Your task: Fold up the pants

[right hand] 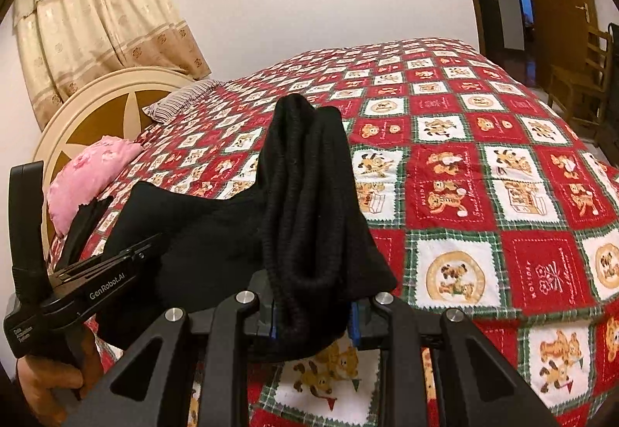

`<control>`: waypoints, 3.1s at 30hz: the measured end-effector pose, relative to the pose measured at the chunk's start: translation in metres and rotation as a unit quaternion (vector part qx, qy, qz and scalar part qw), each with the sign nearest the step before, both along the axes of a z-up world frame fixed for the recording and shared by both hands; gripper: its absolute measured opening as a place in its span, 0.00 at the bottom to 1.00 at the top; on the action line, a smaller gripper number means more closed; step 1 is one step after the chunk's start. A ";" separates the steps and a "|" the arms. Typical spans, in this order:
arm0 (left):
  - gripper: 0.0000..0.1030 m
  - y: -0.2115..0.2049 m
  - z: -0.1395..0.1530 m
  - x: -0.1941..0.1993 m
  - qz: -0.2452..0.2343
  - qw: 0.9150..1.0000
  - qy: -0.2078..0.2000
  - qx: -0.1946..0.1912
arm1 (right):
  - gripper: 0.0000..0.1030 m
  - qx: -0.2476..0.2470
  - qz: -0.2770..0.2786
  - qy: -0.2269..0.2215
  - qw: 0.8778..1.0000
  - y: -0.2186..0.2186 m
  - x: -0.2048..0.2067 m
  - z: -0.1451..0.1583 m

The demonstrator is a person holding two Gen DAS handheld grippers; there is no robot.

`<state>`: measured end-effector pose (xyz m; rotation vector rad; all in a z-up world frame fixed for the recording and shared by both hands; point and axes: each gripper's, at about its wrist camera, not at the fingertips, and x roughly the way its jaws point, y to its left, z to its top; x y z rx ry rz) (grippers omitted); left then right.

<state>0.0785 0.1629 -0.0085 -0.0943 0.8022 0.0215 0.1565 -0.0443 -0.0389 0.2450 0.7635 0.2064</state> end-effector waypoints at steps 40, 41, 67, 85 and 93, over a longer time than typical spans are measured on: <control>0.86 0.052 -0.046 -0.015 0.054 0.997 0.056 0.003 | 0.40 0.072 0.010 0.078 0.994 -0.050 0.028 -0.050; 0.87 0.054 -0.045 -0.016 0.053 0.997 0.057 0.002 | 0.40 0.067 0.003 0.069 0.995 -0.055 0.022 -0.046; 0.84 0.017 -0.049 0.062 0.060 0.995 0.065 0.049 | 0.21 -0.080 0.020 0.032 0.996 -0.029 0.021 -0.046; 1.00 0.030 -0.063 0.063 0.061 0.995 0.072 0.021 | 0.22 -0.128 0.019 0.013 0.991 -0.021 0.016 -0.049; 0.98 -0.003 -0.034 0.004 0.035 0.994 0.026 0.096 | 0.22 -0.122 0.017 0.020 0.992 -0.021 0.018 -0.049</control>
